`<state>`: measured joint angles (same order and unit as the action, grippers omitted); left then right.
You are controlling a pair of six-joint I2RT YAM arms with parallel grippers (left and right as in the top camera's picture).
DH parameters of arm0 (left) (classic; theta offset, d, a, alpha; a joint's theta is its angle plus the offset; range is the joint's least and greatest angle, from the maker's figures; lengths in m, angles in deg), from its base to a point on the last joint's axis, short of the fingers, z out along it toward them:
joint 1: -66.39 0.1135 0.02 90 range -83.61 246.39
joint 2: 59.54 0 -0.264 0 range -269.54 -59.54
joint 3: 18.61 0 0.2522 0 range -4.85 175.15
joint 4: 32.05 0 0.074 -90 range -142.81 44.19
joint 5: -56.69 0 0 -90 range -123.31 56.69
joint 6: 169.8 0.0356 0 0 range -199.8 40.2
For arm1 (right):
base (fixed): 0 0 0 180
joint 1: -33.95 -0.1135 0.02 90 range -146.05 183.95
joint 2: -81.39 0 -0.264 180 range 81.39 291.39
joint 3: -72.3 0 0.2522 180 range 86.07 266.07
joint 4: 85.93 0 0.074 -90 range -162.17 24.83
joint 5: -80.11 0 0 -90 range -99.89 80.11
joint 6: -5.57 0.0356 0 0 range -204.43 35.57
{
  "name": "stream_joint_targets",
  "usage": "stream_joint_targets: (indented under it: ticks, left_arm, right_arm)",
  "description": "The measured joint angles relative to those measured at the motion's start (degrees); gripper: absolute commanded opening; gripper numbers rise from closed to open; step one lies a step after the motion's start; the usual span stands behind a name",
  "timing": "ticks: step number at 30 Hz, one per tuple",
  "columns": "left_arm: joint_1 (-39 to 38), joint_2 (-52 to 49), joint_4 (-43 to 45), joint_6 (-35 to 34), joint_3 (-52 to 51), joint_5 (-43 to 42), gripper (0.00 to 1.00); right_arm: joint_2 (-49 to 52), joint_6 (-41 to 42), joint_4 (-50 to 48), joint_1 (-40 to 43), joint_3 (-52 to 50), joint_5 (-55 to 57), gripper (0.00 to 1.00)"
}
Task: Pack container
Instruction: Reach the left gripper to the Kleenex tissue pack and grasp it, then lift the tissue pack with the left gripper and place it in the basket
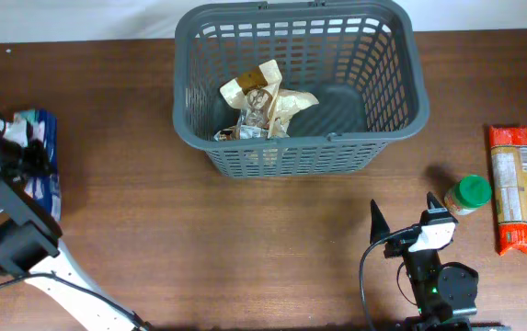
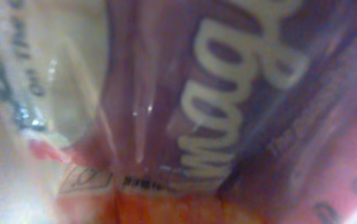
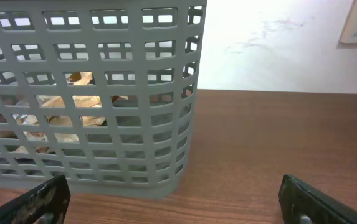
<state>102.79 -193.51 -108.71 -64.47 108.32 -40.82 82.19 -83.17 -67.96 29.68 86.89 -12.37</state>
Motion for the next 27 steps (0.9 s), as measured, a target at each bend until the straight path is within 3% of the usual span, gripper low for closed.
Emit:
stream_joint_targets:
  ticks: [7,15,22,27]
  left_arm:
    - [-5.9,0.8,-4.1,-0.4,16.8,-4.3,0.02]
    - [-17.8,6.5,-4.8,-1.7,34.9,-13.0,0.02]
    - [-35.6,10.6,-4.5,-1.4,47.2,-16.9,0.02]
    - [-48.3,11.0,-4.0,-0.4,48.9,-17.9,0.02]
  right_arm:
    - [0.0,0.0,0.0,0.0,0.0,0.0,0.99]
    - [0.0,0.1,0.0,0.0,0.0,0.0,0.99]
    - [0.0,0.0,0.0,0.0,0.0,0.0,0.99]
    - [0.0,0.0,0.0,0.0,0.0,0.0,0.99]
